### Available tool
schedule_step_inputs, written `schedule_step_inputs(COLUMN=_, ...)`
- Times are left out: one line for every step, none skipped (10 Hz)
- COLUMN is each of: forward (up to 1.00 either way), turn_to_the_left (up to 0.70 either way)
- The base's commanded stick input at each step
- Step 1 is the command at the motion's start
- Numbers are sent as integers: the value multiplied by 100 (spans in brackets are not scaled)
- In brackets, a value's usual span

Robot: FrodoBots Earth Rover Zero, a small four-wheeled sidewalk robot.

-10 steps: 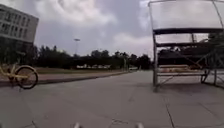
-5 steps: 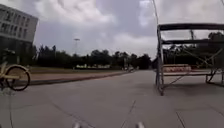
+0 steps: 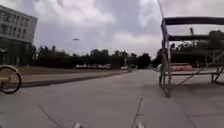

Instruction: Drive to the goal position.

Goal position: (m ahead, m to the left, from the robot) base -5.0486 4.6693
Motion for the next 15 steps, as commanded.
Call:
schedule_step_inputs(forward=60, turn_to_the_left=0)
schedule_step_inputs(forward=60, turn_to_the_left=0)
schedule_step_inputs(forward=60, turn_to_the_left=0)
schedule_step_inputs(forward=60, turn_to_the_left=0)
schedule_step_inputs(forward=60, turn_to_the_left=0)
schedule_step_inputs(forward=60, turn_to_the_left=0)
schedule_step_inputs(forward=60, turn_to_the_left=0)
schedule_step_inputs(forward=60, turn_to_the_left=0)
schedule_step_inputs(forward=60, turn_to_the_left=0)
schedule_step_inputs(forward=60, turn_to_the_left=-2)
schedule_step_inputs(forward=60, turn_to_the_left=-15)
schedule_step_inputs(forward=60, turn_to_the_left=-15)
schedule_step_inputs(forward=60, turn_to_the_left=-15)
schedule_step_inputs(forward=60, turn_to_the_left=-15)
schedule_step_inputs(forward=60, turn_to_the_left=-15)
